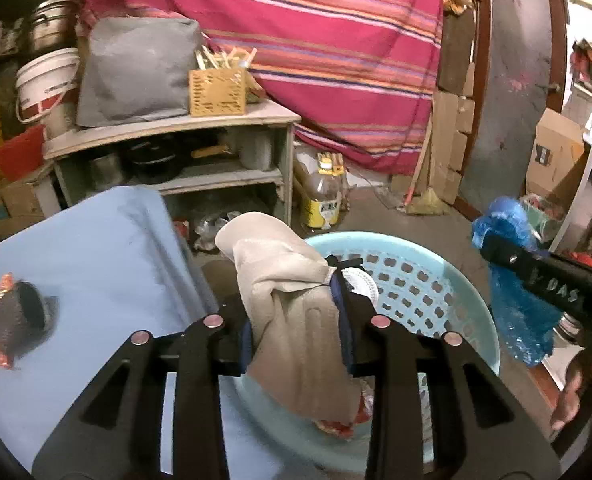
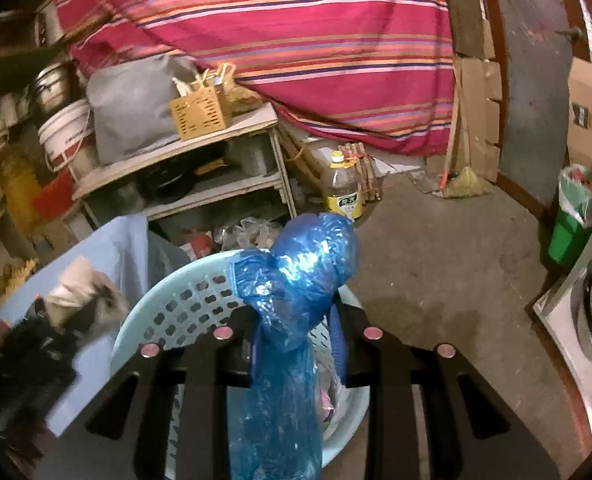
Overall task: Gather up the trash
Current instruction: 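Carry both items to the blue basket and open both tools to drop them, then grasp the maroon pad with the left tool while the right tool grasps the dark ribbed cup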
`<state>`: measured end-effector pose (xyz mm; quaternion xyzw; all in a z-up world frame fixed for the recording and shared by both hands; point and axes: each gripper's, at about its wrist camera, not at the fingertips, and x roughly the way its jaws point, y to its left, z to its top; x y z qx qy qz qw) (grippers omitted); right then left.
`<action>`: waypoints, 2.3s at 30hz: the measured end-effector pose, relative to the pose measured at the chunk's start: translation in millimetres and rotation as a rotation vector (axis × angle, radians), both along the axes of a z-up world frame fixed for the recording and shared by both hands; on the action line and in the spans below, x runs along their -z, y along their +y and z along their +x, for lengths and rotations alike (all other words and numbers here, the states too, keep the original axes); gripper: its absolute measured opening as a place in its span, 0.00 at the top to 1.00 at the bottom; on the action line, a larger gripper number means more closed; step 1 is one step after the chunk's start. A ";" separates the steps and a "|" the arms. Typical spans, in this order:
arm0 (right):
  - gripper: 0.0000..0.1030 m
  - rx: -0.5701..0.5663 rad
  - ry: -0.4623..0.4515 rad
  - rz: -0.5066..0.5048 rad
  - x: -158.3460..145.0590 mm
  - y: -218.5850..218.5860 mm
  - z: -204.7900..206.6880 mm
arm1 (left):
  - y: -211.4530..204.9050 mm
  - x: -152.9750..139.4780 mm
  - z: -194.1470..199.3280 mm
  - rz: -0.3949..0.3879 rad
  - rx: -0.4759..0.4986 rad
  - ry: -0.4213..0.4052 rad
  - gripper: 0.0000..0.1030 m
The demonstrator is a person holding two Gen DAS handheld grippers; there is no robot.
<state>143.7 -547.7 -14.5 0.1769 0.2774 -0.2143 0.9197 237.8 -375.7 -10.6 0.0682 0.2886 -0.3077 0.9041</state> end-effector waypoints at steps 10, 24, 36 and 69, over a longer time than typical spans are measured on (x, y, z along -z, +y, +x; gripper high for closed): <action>0.73 -0.017 0.015 0.011 5.4 -0.1 9.7 | 11.6 -8.4 6.4 0.015 -0.041 -0.028 0.13; 0.31 -0.016 0.082 -0.044 14.7 29.8 41.0 | 118.5 -28.0 12.4 0.094 -0.178 -0.105 0.05; 0.07 -0.002 0.088 -0.106 3.8 97.2 68.2 | 264.4 -11.4 49.8 0.111 -0.460 -0.067 0.05; 0.06 -0.344 0.187 -0.212 28.3 312.2 168.9 | 458.3 30.3 121.8 -0.025 -0.584 0.195 0.46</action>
